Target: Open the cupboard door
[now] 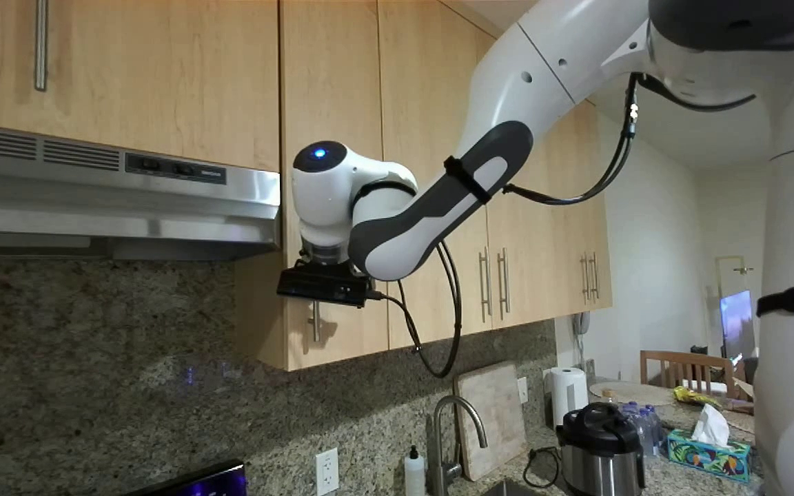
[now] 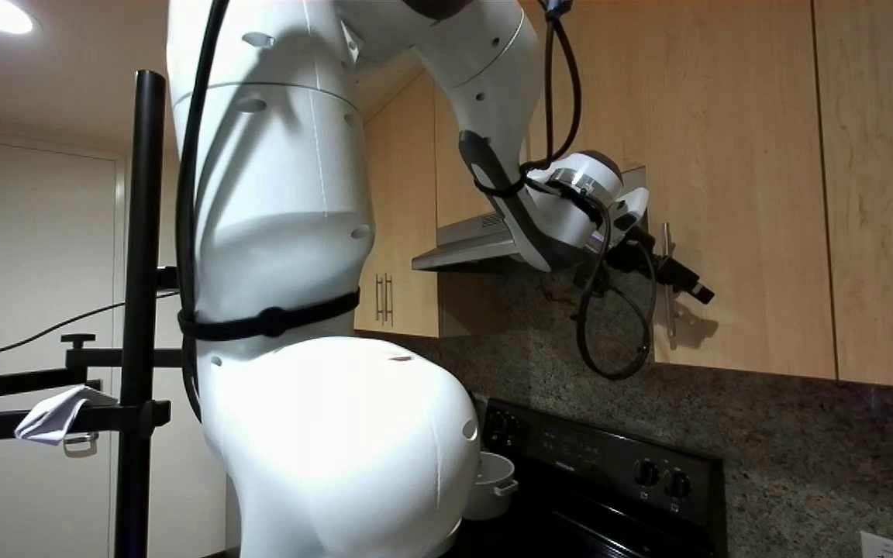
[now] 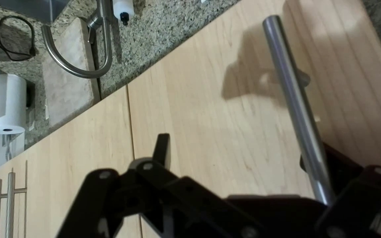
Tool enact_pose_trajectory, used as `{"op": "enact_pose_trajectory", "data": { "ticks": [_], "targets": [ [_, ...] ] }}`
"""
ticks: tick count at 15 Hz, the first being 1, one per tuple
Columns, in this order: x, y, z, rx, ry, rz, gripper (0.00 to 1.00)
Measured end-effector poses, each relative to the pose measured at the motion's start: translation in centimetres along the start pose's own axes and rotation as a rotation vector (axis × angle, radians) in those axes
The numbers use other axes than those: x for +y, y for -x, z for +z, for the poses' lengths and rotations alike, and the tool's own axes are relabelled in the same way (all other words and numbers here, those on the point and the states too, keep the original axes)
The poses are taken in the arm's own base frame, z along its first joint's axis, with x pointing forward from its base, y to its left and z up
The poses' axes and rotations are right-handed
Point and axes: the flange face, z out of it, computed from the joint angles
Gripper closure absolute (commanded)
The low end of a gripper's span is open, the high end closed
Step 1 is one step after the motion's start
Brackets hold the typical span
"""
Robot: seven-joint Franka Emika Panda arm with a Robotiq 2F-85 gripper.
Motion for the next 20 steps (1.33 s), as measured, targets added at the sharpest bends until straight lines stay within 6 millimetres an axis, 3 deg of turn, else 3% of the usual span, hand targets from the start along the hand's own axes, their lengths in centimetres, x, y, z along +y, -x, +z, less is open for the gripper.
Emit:
{"op": "enact_pose_trajectory", "data": {
  "ticks": [8,12,15,17,20],
  "targets": [
    [3.0,-0.9,-2.2,-0.08,-0.169,-0.222,0.0],
    [8.2,-0.5,-3.0,-0.145,-0.176,-0.37,0.0],
    [12.2,-1.8,-3.4,-0.181,-0.144,-0.462,0.0],
    [14.0,-3.0,-4.1,-0.198,-0.133,-0.509,0.0],
    [15.2,-4.6,-5.2,-0.214,-0.154,-0.559,0.0]
  ]
}}
